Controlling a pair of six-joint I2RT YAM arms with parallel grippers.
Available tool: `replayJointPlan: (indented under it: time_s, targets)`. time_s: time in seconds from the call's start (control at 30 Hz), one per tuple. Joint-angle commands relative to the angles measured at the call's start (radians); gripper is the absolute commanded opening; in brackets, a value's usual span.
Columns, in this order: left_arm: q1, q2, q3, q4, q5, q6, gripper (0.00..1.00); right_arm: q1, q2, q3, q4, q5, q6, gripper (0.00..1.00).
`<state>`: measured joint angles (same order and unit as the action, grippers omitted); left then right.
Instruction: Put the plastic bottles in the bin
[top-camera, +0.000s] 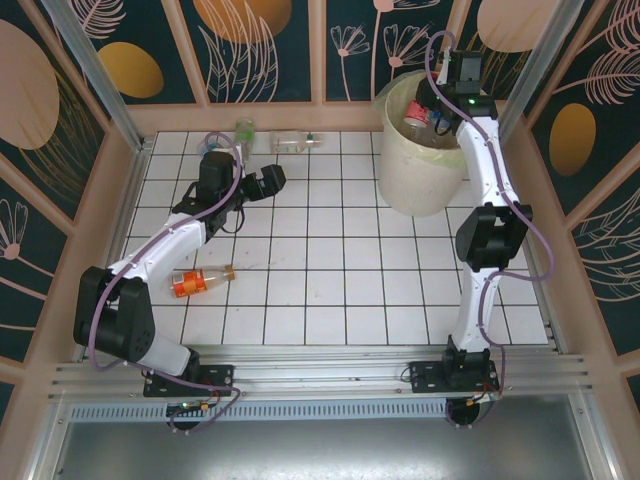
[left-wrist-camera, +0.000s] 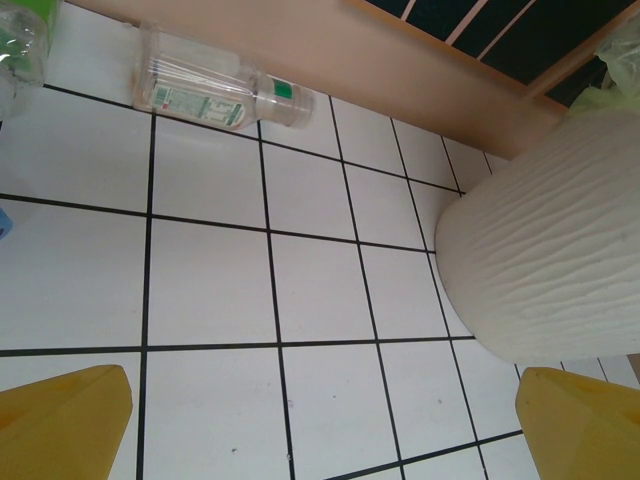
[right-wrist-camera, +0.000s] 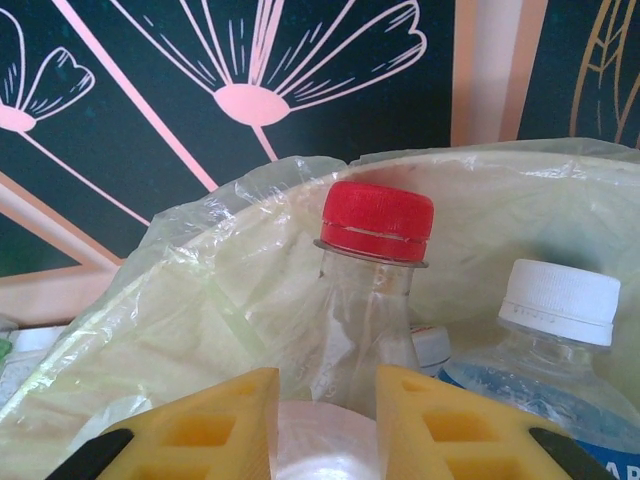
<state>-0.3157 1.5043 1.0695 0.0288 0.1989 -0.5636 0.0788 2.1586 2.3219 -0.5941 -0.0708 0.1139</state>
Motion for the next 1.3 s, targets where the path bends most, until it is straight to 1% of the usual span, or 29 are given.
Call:
replayJointPlan:
  time_s: [0.0, 0.07, 0.17, 0.23, 0.3, 0.33, 0.43, 0.53, 0.7, 0.87, 0.97, 1.07, 1.2, 1.27]
  targets:
    - [0.003, 0.008, -0.001, -0.003, 0.004, 0.02, 0.99, 0.013, 0.05, -0.017, -0.271, 0.064, 0.025, 0.3]
    - [0.003, 0.008, -0.002, -0.003, 0.006, 0.018, 0.99, 0.008, 0.045, -0.025, -0.26, 0.071, 0.038, 0.3]
    - [0.003, 0.007, 0.004, -0.004, 0.005, 0.019, 0.99, -0.007, 0.025, -0.031, -0.208, 0.004, 0.048, 0.34]
    - [0.003, 0.007, 0.009, -0.007, 0.004, 0.021, 0.99, -0.012, 0.022, 0.005, -0.196, -0.043, 0.049, 0.43]
    - [0.003, 0.004, 0.01, -0.009, 0.002, 0.021, 0.99, -0.014, 0.033, 0.059, -0.2, -0.072, 0.049, 0.49]
    - [0.003, 0.004, 0.013, -0.007, 0.002, 0.019, 0.99, -0.022, 0.042, 0.087, -0.2, -0.091, 0.053, 0.52]
    - [0.003, 0.004, 0.014, -0.007, 0.005, 0.017, 0.99, -0.05, 0.084, 0.164, -0.21, -0.153, 0.07, 0.55]
    - [0.003, 0.001, 0.014, -0.01, 0.002, 0.02, 0.99, -0.069, 0.112, 0.18, -0.195, -0.208, 0.071, 0.56]
    - [0.003, 0.005, 0.022, -0.021, -0.004, 0.027, 0.99, -0.068, 0.124, 0.154, -0.156, -0.275, 0.049, 0.56]
    - [0.003, 0.017, 0.033, -0.02, 0.0, 0.024, 0.99, -0.07, 0.147, 0.154, -0.118, -0.325, 0.041, 0.55]
    - [0.004, 0.023, 0.039, -0.02, 0.005, 0.021, 0.99, -0.076, 0.179, 0.184, -0.12, -0.348, 0.046, 0.55]
    - [0.004, 0.027, 0.042, -0.018, 0.009, 0.017, 0.99, -0.083, 0.193, 0.189, -0.107, -0.385, 0.058, 0.61]
    - [0.003, 0.031, 0.047, -0.017, 0.015, 0.013, 0.99, -0.083, 0.191, 0.19, -0.104, -0.399, 0.053, 0.76]
    - [0.003, 0.033, 0.049, -0.013, 0.02, 0.01, 0.99, -0.081, 0.19, 0.19, -0.11, -0.398, 0.048, 0.76]
